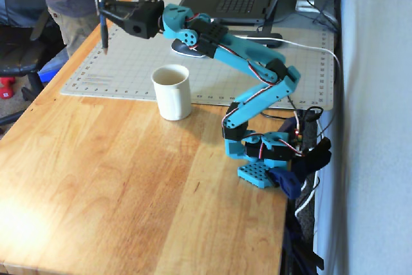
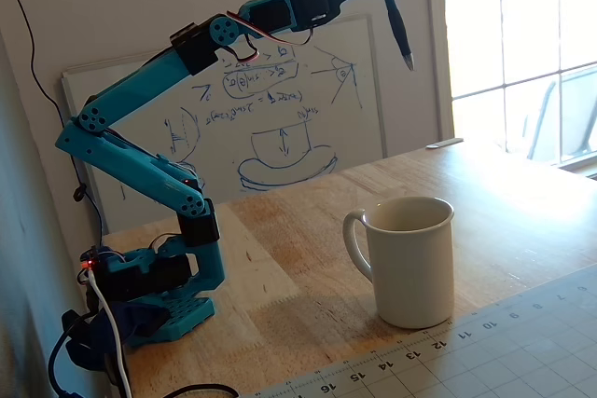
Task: Grasp a pen and put it in a mug.
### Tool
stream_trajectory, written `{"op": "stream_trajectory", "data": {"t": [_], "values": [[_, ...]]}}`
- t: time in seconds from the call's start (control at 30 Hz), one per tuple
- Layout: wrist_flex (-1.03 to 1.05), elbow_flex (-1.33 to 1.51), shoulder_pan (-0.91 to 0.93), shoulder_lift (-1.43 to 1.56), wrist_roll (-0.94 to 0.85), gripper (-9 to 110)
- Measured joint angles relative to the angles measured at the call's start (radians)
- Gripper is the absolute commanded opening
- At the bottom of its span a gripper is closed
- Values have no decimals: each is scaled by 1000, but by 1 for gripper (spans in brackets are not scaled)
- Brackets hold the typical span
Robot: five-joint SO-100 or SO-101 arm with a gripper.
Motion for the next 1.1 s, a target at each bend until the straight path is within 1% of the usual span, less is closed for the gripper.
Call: {"op": "stream_trajectory", "data": {"t": [0.17,0.37,0.6,0.73,0.93,1.1], "values": [[-3,6,156,0,0,2],[-15,172,290,0,0,2],[-15,308,318,0,0,2],[-15,316,328,0,0,2],[-15,316,403,0,0,2],[-15,316,402,0,0,2]]}}
